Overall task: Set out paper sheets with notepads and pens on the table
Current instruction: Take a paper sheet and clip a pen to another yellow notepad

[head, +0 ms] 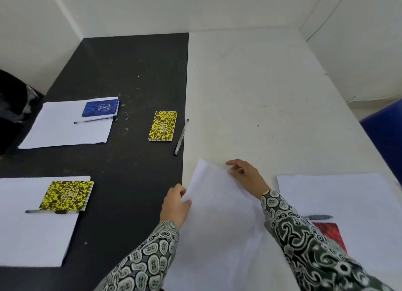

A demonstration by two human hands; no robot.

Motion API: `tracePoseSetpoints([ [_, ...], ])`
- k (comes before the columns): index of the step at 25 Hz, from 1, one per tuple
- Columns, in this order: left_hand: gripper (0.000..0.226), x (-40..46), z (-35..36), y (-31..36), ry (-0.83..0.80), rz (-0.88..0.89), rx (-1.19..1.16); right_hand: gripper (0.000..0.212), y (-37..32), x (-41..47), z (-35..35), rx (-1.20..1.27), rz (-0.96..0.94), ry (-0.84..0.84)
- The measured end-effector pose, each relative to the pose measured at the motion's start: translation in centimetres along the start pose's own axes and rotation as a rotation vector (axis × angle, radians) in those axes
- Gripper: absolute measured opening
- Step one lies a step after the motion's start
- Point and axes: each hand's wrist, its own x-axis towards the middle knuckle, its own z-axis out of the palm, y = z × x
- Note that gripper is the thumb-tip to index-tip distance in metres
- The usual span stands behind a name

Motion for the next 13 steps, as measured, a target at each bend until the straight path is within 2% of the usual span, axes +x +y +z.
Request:
tracePoseSetpoints([
  [2, 0.022, -0.3, 0.3, 0.1, 0.002, -0.014, -0.027, 0.031, -0.6, -0.6, 0.1, -0.006, -0.006, -0.089],
  [5, 0.060, -0.1, -0.5, -0.1, 0.017, 0.047, -0.050, 0.030, -1.8, -1.2, 0.1, 0.058, -0.075, -0.132],
  [6, 0.062, 0.1, -1.0, -0.1, -0.012, 0.056, -0.129, 0.029, -2.4, -1.3, 0.1, 0.096, -0.099, -0.124],
  [8, 0.044, 0.6, -2.2, 0.1, -0.100, 0.095, -0.300, 0.027, -3.3, -1.4, 0.0, 0.090, -0.148, -0.031],
  [10, 0.029, 1.4, -3.6, 0.2, -0.086, 0.129, -0.441, 0.030, -3.0, -1.2, -0.3, 0.008, -0.154, 0.230],
  [11, 0.029, 2.0, -4.3, 0.4, -0.051, 0.116, -0.517, 0.038, -2.6, -1.2, -0.4, 0.071, -0.097, 0.340],
  [12, 0.030, 2.6, -5.0, 0.7, -0.011, 0.094, -0.592, 0.047, -2.4, -1.5, -0.5, 0.237, -0.010, 0.368],
  [13, 0.029, 3.4, -5.6, 1.0, 0.023, 0.073, -0.671, 0.051, -2.2, -1.6, -0.3, 0.379, 0.080, 0.312],
])
